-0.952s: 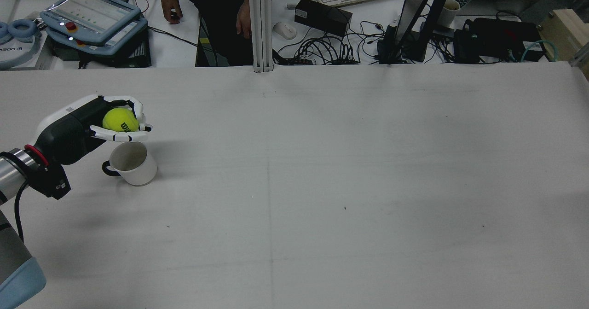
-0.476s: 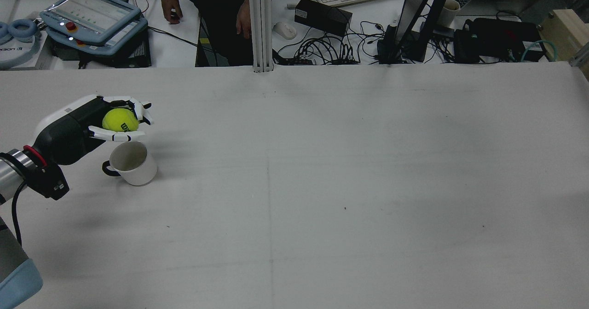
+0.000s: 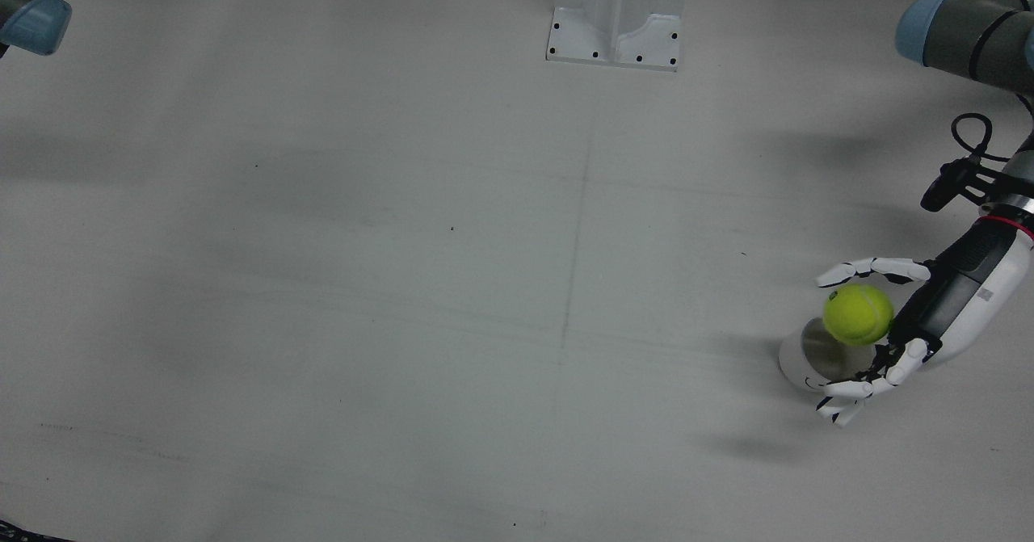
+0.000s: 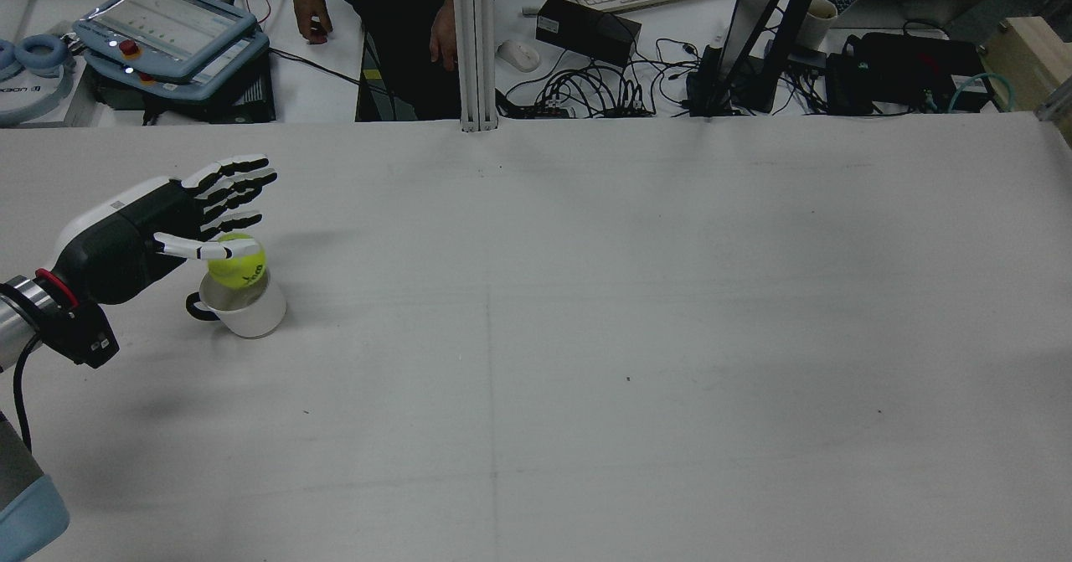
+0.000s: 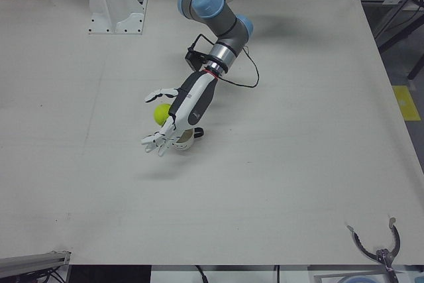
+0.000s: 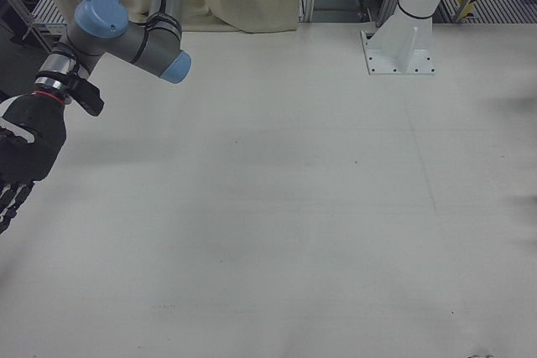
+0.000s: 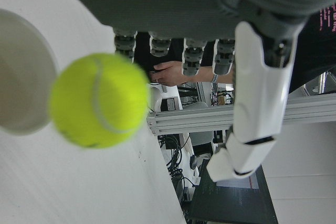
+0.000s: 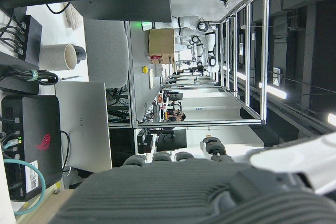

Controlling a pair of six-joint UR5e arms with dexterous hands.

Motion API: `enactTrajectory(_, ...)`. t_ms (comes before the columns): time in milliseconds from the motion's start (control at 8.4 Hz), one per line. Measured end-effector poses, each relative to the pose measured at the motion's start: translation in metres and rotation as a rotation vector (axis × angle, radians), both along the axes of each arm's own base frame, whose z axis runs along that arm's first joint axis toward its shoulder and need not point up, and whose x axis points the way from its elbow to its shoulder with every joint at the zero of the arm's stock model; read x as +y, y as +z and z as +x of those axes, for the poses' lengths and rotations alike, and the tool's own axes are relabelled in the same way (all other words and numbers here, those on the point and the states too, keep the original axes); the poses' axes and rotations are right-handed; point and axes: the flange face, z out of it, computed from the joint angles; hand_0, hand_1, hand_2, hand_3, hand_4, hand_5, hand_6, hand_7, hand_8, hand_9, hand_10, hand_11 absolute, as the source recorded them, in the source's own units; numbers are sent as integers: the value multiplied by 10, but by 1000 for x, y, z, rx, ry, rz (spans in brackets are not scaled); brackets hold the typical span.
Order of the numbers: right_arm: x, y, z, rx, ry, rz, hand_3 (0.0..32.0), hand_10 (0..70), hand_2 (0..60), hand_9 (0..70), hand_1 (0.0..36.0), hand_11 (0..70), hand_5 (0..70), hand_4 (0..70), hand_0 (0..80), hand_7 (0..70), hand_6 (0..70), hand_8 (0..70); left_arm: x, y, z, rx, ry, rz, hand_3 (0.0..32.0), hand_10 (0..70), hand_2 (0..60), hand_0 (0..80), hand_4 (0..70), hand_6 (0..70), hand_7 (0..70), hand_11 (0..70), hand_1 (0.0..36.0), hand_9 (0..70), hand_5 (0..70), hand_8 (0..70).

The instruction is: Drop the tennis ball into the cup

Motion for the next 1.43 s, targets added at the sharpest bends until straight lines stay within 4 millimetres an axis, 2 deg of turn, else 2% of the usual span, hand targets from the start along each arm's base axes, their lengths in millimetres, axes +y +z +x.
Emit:
enactTrajectory(119,0,0,0,0,0,0,0,0,0,0,0,0,0,0,0,0,0,0,1,3,-1,-1,0,0,0,45,600,601,52,207,65,109,360,31,159,44)
enactTrajectory(238,0,0,0,0,0,0,0,0,0,0,0,0,0,0,0,0,0,0,2,5,-2,-1,0,0,0,44,600,603,54,53,87,109,360,33,126,15)
enactTrajectory(357,0,0,0,0,0,0,0,0,0,0,0,0,0,0,0,0,0,0,2,6,-3,-1,0,-1,0,44,600,597,59,275,61,108,360,29,160,57)
enactTrajectory(476,0,0,0,0,0,0,0,0,0,0,0,0,0,0,0,0,0,0,3,4,-5,3,-1,2,0,46,600,599,42,48,96,111,360,32,387,13)
enactTrajectory(595,0,0,0,0,0,0,0,0,0,0,0,0,0,0,0,0,0,0,2,-7,-17,16,-13,17,0,56,600,587,19,123,82,124,360,16,300,17)
enactTrajectory(714,0,0,0,1,0,0,0,0,0,0,0,0,0,0,0,0,0,0,-7,-27,-53,27,-62,41,90,40,600,575,0,169,53,100,360,2,317,30)
enactTrajectory(833,0,0,0,1,0,0,0,0,0,0,0,0,0,0,0,0,0,0,-21,-42,-106,17,-141,69,100,21,600,561,0,10,21,71,360,0,168,0)
enactTrajectory(952,0,0,0,0,0,0,0,0,0,0,0,0,0,0,0,0,0,0,-33,-44,-160,-6,-231,77,52,14,600,553,0,6,29,60,360,0,78,0)
enactTrajectory(1071,0,0,0,0,0,0,0,0,0,0,0,0,0,0,0,0,0,0,-41,-38,-201,-28,-302,68,48,11,600,548,0,10,25,56,360,0,91,0)
enactTrajectory(1190,0,0,0,0,0,0,0,0,0,0,0,0,0,0,0,0,0,0,-42,-24,-226,-47,-344,46,40,11,600,556,0,11,36,56,360,0,260,0)
enactTrajectory(1310,0,0,0,0,0,0,0,0,0,0,0,0,0,0,0,0,0,0,-37,-7,-240,-63,-364,21,60,13,600,562,0,9,46,59,360,0,64,0)
enactTrajectory(1429,0,0,0,0,0,0,0,0,0,0,0,0,0,0,0,0,0,0,-32,5,-246,-73,-371,4,40,13,600,561,0,167,36,59,360,0,357,30)
